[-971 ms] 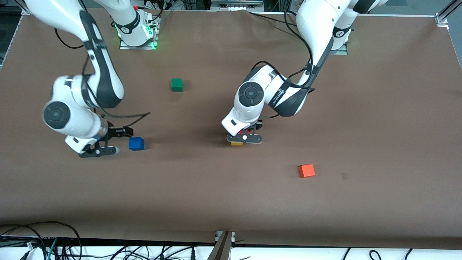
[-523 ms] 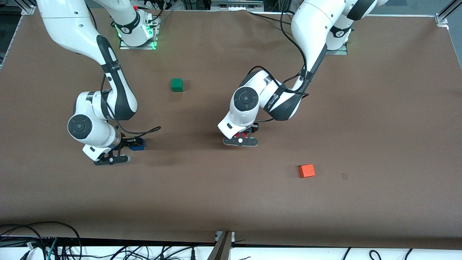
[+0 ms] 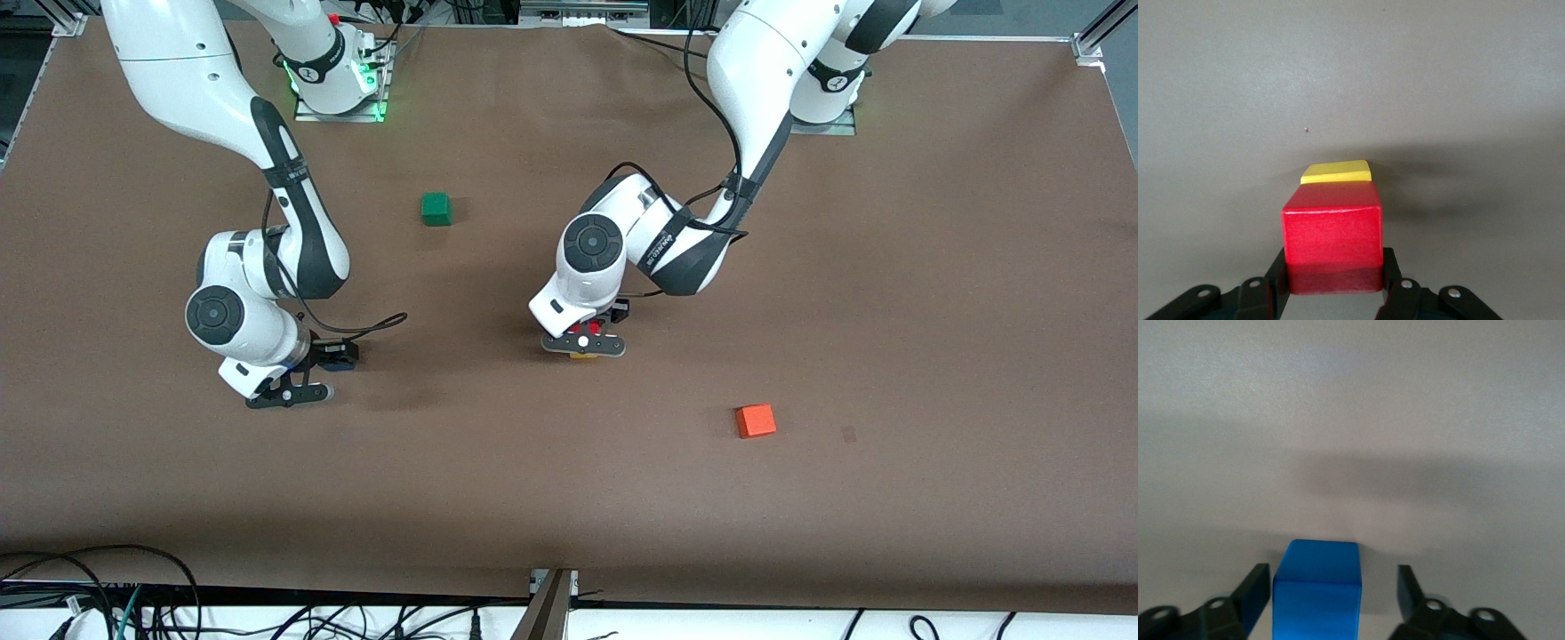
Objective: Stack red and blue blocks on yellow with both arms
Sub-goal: 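Lower the red cube onto the yellow cube while the right gripper grasps blue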
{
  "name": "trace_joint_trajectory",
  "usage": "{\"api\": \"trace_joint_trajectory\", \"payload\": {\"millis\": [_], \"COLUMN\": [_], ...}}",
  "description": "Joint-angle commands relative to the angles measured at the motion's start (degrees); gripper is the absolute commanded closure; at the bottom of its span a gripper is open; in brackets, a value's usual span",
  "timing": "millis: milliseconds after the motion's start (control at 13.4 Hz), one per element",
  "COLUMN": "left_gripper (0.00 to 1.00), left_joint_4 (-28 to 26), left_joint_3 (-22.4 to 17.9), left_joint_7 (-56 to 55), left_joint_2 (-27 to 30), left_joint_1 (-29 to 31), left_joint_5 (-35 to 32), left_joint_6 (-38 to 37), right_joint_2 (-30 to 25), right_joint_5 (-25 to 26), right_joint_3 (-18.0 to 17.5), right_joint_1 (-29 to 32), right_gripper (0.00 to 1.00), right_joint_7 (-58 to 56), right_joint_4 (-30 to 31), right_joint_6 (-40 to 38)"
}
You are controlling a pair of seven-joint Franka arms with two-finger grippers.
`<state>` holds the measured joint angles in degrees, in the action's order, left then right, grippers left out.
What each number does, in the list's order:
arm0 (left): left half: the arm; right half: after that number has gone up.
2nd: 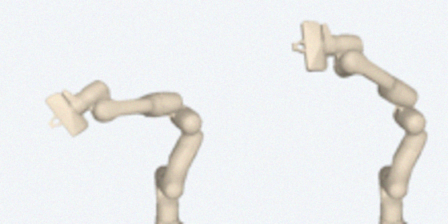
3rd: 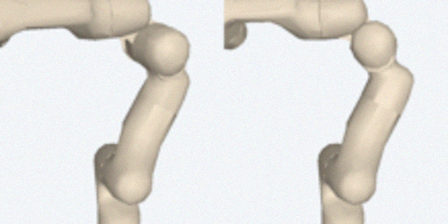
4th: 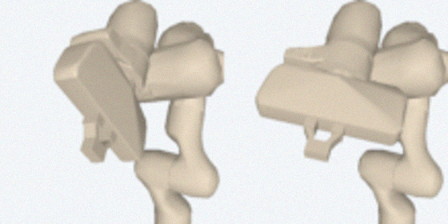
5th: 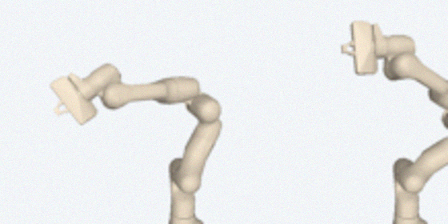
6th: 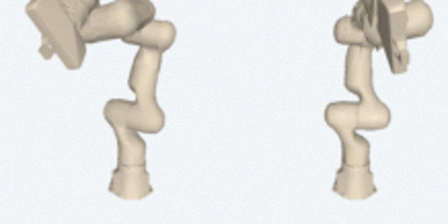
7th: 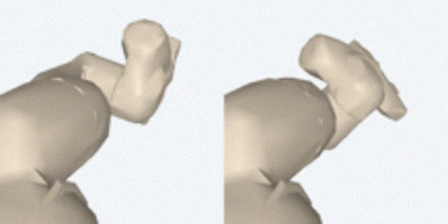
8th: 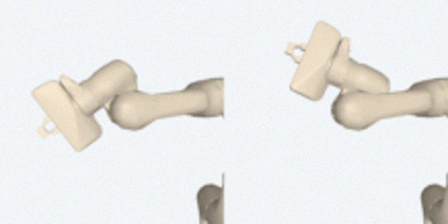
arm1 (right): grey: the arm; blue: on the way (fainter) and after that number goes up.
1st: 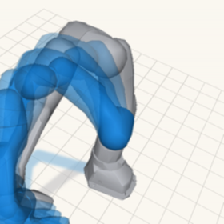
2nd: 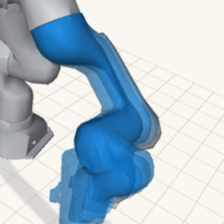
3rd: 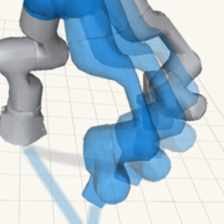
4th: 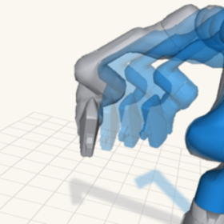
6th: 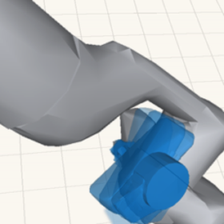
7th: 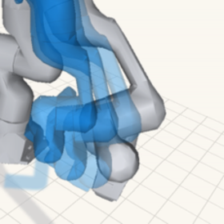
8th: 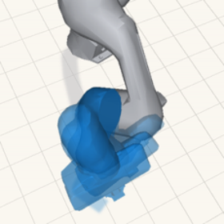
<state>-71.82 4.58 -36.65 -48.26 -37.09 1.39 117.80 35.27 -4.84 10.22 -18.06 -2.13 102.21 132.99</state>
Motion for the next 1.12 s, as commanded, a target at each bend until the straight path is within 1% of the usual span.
{"api": "trace_joint_trajectory", "payload": {"millis": [0, 75, 149, 224, 374, 448, 598, 672, 971, 1046], "left_gripper": [1.0, 1.0, 1.0, 1.0, 1.0, 1.0, 1.0, 1.0, 1.0, 1.0], "left_joint_4": [2.12, 2.21, 2.3, 2.3, 2.3, 2.3, 2.3, 2.3, 2.56, 2.56], "left_joint_3": [-0.98, -0.98, -1.07, -1.07, -1.07, -1.07, -1.07, -1.07, -1.07, -1.07], "left_joint_7": [-0.17, -0.17, -0.26, -0.35, -0.61, -0.61, -0.7, -0.96, -1.05, -1.05], "left_joint_2": [-0.69, -0.78, -1.13, -1.22, -1.22, -1.22, -1.48, -1.49, -1.57, -1.57], "left_joint_1": [-0.7, -0.7, -0.79, -0.79, -0.88, -0.88, -0.88, -0.88, -0.88, -0.88], "left_joint_5": [-0.42, -0.43, -0.43, -0.43, -0.43, -0.43, -0.43, -0.43, -0.43, -0.43], "left_joint_6": [-1.08, -1.08, -0.99, -0.99, -0.99, -0.99, -0.99, -0.99, -0.91, -0.91], "right_joint_2": [-0.47, -0.47, -0.55, -0.64, -0.99, -1.43, -2.31, -2.66, -2.58, -2.49], "right_joint_5": [-1.22, -1.92, -4.62, -6.22, -6.32, -6.32, -6.32, -6.23, -6.14, -6.23], "right_joint_3": [-0.11, -0.11, -0.11, -0.11, -0.03, 0.06, 0.15, 0.24, 0.15, 0.15], "right_joint_1": [0.04, 0.13, 0.21, 0.3, 0.39, 0.3, 0.39, 0.39, -0.05, -0.14], "right_gripper": [0.26, 0.36, 0.44, 0.51, 0.52, 0.54, 0.54, 0.54, 0.54, 0.54], "right_joint_7": [-0.15, -0.15, -0.41, -1.02, -1.2, -1.2, -1.29, -1.29, -0.59, -0.59], "right_joint_4": [1.5, 1.5, 1.41, 1.41, 0.8, 0.01, -2.44, -4.46, -16.57, -18.78], "right_joint_6": [1.4, 1.23, 0.88, 0.61, -0.44, -2.01, -5.79, -8.07, -20.8, -23.19]}}
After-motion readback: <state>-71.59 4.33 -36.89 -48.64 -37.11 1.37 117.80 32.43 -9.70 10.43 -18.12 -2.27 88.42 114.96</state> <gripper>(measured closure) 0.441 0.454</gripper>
